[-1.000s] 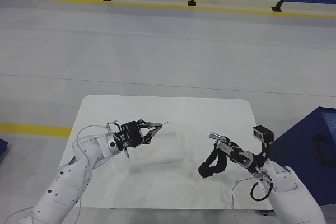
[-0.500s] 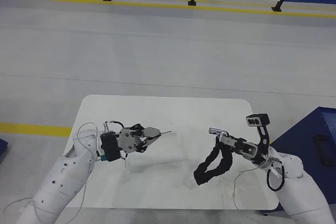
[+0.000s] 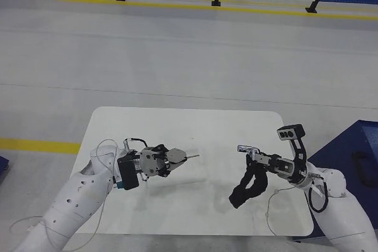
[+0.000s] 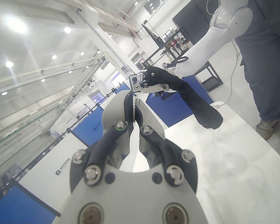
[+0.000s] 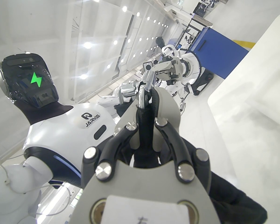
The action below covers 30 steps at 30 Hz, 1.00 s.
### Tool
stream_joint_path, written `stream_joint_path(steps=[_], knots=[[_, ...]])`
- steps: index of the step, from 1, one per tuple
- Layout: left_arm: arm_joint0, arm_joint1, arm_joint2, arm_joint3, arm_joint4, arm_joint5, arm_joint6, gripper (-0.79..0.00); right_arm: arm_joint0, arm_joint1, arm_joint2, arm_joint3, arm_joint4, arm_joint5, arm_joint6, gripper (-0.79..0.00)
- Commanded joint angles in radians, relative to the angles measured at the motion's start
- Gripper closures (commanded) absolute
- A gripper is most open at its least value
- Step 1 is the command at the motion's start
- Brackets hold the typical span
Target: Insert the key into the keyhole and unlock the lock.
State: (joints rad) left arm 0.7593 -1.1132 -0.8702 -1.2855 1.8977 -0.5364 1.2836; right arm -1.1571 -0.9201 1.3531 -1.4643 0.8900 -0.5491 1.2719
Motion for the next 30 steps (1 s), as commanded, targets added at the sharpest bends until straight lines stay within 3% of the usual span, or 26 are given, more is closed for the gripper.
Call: stream_joint_path(steps=[1,4,11,20,30], knots=[[0.017,-0.003,-0.003,-0.001,-0.059,-0.014,-0.015,0.000,-0.004,-0.001,-0.004,-0.006,-0.001,0.010,-0.010,0.000],[0.022,-0.011,0.001,-0.018,-0.222,-0.059,-0.059,0.000,0.005,-0.011,-0.052,0.004,0.079,0.115,0.039,0.000],[0.018,-0.008,0.029,-0.040,-0.374,-0.088,-0.087,0.000,0.122,-0.050,-0.160,0.177,0.254,0.265,0.264,0.000],[0.010,0.006,0.062,-0.064,-0.471,-0.128,-0.128,0.000,0.215,-0.089,-0.318,0.272,0.437,0.365,0.264,0.000],[0.010,0.006,0.062,-0.064,-0.471,-0.128,-0.128,0.000,0.215,-0.089,-0.318,0.272,0.437,0.365,0.264,0.000]])
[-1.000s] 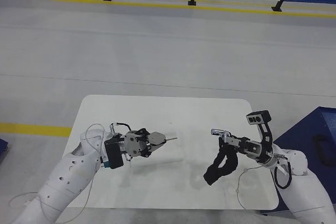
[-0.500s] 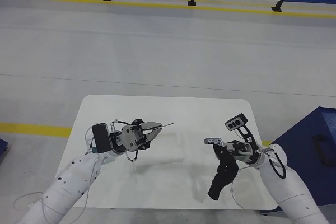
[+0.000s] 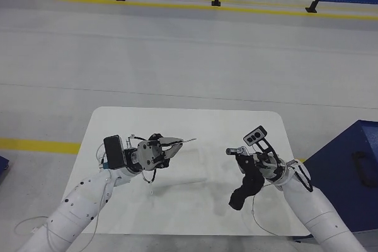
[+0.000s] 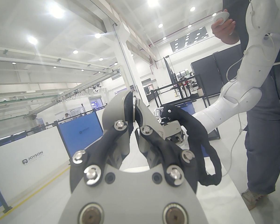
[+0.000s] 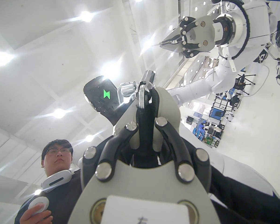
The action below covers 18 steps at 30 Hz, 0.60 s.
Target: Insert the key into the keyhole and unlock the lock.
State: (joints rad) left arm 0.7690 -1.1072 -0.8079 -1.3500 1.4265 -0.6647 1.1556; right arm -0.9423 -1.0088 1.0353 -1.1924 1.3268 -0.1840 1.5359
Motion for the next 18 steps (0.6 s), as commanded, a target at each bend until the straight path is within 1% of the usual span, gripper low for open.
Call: stream_joint_path(steps=[1,4,5,7,8,9,10,12,14,18], knots=[[0.004,0.000,0.000,0.000,-0.004,0.001,-0.008,0.000,0.000,0.000,0.000,0.000,0.000,0.000,0.000,0.000],[0.022,-0.002,-0.008,-0.015,-0.084,-0.049,-0.136,0.000,0.000,0.000,0.000,0.000,0.000,0.000,0.000,0.000],[0.025,-0.002,-0.012,-0.037,-0.104,-0.056,-0.172,0.000,0.000,0.000,0.000,0.000,0.000,0.000,0.000,0.000],[0.028,0.000,-0.018,-0.088,-0.081,-0.071,-0.230,0.000,0.000,0.000,0.000,0.000,0.000,0.000,0.000,0.000],[0.028,0.003,-0.025,-0.108,-0.046,-0.060,-0.255,0.000,0.000,0.000,0.000,0.000,0.000,0.000,0.000,0.000],[0.030,0.005,-0.031,-0.130,-0.008,-0.044,-0.264,0.000,0.000,0.000,0.000,0.000,0.000,0.000,0.000,0.000],[0.035,0.007,-0.030,-0.146,0.018,-0.049,-0.259,0.000,0.000,0.000,0.000,0.000,0.000,0.000,0.000,0.000],[0.032,0.009,-0.034,-0.166,0.058,-0.062,-0.237,0.000,0.000,0.000,0.000,0.000,0.000,0.000,0.000,0.000],[0.025,0.011,-0.036,-0.180,0.117,-0.050,-0.216,0.000,0.000,0.000,0.000,0.000,0.000,0.000,0.000,0.000],[0.025,0.011,-0.036,-0.180,0.117,-0.050,-0.216,0.000,0.000,0.000,0.000,0.000,0.000,0.000,0.000,0.000]])
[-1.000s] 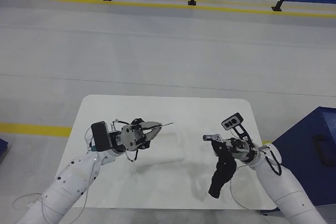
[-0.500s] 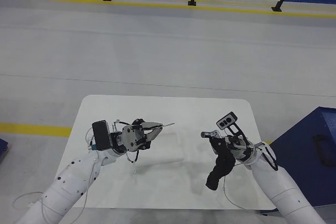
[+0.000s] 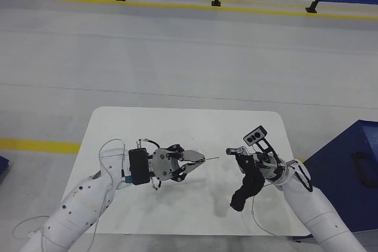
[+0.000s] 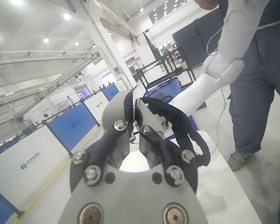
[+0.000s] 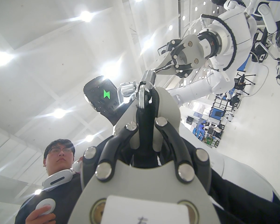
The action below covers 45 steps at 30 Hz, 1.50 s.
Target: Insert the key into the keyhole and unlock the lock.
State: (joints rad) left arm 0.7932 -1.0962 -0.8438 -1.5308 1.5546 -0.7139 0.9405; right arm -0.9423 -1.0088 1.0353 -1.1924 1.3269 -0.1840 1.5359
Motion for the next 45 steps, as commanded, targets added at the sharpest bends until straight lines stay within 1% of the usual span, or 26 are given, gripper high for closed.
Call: stream_joint_path(steps=[1,5,6,8,9,12,14,16,18,21,31,33,34,37,39,45], knots=[[0.000,0.000,0.000,0.000,-0.011,0.000,-0.001,0.000,0.000,0.000,0.000,0.000,0.000,0.000,0.000,0.000],[0.007,-0.001,-0.001,0.003,-0.022,0.004,-0.004,0.000,0.000,0.000,0.000,0.000,0.000,0.000,0.000,0.000],[0.005,0.000,-0.006,0.009,-0.013,0.000,-0.021,0.000,0.000,0.000,0.000,0.000,0.000,0.000,0.000,0.000],[-0.029,0.007,-0.020,-0.005,0.093,-0.006,-0.048,0.000,-0.020,-0.002,-0.012,-0.028,-0.021,0.026,-0.024,0.000],[-0.045,0.013,-0.027,-0.013,0.154,-0.014,-0.055,0.000,-0.032,-0.002,-0.012,-0.041,-0.038,0.018,-0.035,0.000],[-0.083,0.029,-0.051,-0.028,0.271,-0.067,-0.019,0.000,-0.061,-0.003,-0.013,-0.057,-0.074,0.019,-0.049,0.000],[-0.110,0.040,-0.054,-0.043,0.351,-0.116,0.032,0.000,-0.070,-0.004,-0.011,-0.053,-0.093,0.020,-0.039,0.000],[-0.125,0.053,-0.060,-0.041,0.430,-0.107,0.058,0.000,-0.073,-0.007,-0.006,-0.038,-0.087,0.031,-0.037,0.000],[-0.133,0.063,-0.048,-0.047,0.478,-0.086,0.080,0.000,-0.068,-0.009,0.001,-0.018,-0.087,0.032,-0.024,0.000],[-0.157,0.076,-0.015,-0.068,0.598,-0.068,0.094,0.000,-0.059,-0.013,0.016,0.021,-0.078,0.033,-0.017,0.000],[-0.158,0.077,-0.015,-0.067,0.606,-0.062,0.093,0.000,-0.055,-0.015,0.022,0.032,-0.063,0.046,-0.007,0.000],[-0.151,0.078,-0.019,-0.076,0.615,-0.041,0.062,0.000,-0.063,-0.017,0.018,0.017,-0.061,0.060,-0.021,0.000],[-0.152,0.080,-0.023,-0.085,0.624,-0.026,0.064,0.000,-0.071,-0.018,0.018,0.002,-0.055,0.074,-0.022,0.000],[-0.163,0.090,-0.031,-0.103,0.680,0.000,0.078,0.000,-0.081,-0.019,0.025,-0.012,-0.062,0.099,-0.005,0.000],[-0.174,0.095,-0.029,-0.101,0.708,-0.002,0.100,0.000,-0.084,-0.020,0.029,-0.022,-0.067,0.105,0.000,0.000],[-0.208,0.097,-0.003,-0.124,0.742,0.003,0.120,0.000,-0.090,-0.023,0.036,-0.036,-0.079,0.115,0.000,0.000]])
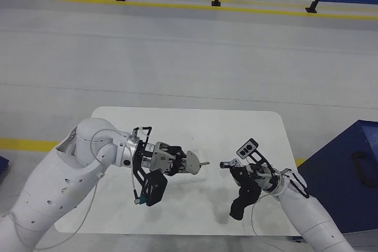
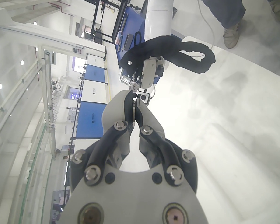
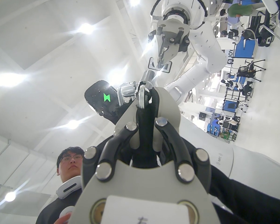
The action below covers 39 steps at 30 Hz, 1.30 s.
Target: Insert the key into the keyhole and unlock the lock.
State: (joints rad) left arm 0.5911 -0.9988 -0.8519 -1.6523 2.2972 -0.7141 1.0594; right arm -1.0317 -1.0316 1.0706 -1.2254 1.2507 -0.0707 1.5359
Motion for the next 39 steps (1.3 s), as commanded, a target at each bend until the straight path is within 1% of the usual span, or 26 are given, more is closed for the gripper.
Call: stream_joint_path(steps=[1,6,14,39], knots=[[-0.008,-0.002,0.011,-0.002,-0.006,0.004,0.006,0.000,-0.001,-0.001,0.001,-0.003,-0.006,0.005,0.000,0.000],[-0.033,-0.006,0.040,-0.005,-0.003,0.016,0.016,0.000,-0.001,-0.002,0.001,0.000,-0.030,0.027,0.000,0.000],[-0.061,-0.012,0.075,0.012,-0.007,0.021,0.008,0.000,-0.006,-0.002,0.005,-0.012,-0.054,0.025,0.000,0.000],[-0.102,-0.017,0.136,0.062,-0.044,0.011,0.015,0.000,-0.004,-0.008,0.012,-0.018,-0.069,0.029,0.000,0.000]])
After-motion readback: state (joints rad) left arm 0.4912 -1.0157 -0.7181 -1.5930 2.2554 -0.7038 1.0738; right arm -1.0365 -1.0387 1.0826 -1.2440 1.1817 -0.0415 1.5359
